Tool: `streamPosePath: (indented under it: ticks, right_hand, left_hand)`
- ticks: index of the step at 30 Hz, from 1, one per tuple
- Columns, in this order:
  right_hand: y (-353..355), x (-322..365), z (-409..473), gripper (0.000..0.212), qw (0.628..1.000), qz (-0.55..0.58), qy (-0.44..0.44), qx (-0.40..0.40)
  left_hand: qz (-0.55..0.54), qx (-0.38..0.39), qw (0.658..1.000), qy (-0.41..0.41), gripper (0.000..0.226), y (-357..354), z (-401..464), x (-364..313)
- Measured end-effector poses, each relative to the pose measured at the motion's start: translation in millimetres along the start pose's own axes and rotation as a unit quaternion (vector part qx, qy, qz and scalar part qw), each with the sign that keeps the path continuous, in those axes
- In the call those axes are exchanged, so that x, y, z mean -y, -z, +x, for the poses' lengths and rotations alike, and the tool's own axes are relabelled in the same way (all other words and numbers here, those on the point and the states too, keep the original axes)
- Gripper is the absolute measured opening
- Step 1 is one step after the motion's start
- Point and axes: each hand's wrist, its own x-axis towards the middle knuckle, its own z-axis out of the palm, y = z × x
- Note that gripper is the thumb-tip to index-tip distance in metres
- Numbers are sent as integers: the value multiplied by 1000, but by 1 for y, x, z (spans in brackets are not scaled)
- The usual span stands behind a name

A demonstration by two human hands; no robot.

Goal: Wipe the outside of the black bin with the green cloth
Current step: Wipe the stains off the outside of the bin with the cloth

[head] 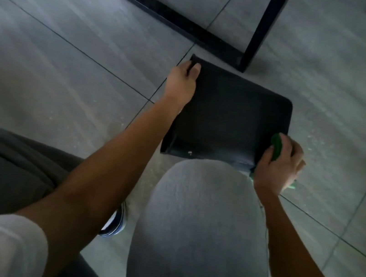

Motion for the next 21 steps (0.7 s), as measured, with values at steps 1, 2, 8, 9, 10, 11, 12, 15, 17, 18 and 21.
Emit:
streamPosePath:
  ticks: [1,2,8,9,10,11,12,15,17,18,21]
  right_hand:
    - [-1,7,-5,40,1000,-17,12,2]
    - [-1,17,-11,41,998,-27,49,0]
    - [-4,95,-52,47,930,37,359,69]
    - [-4,97,-48,47,912,40,399,83]
    - [0,92,-45,45,902,38,422,80]
    - [5,81,-44,43,901,32,423,88]
    - [9,63,-41,40,903,11,415,108]
    - [22,-3,-31,39,942,6,292,165]
    - [28,-31,-29,39,979,4,162,123]
    - [29,-37,-26,38,991,4,81,103]
    - [35,-26,-18,35,993,43,-79,76]
  left_hand:
    - [-2,-2,1000,-6,41,0,-2,-3]
    - [-6,-4,1000,-9,43,-1,-5,-7]
    - [6,-12,1000,3,36,-5,-11,-21]
    - [12,-7,1000,8,39,-2,-9,-21]
    - [15,-2,1000,18,44,0,-7,-19]
    - [15,2,1000,24,47,2,-7,-20]
    - [16,6,999,28,48,3,-8,-19]
    - [19,20,999,26,47,7,-11,-20]
    - [10,25,999,24,45,8,-12,-20]
    - [5,28,999,23,44,7,-12,-21]
    - [2,40,999,18,46,2,-14,-28]
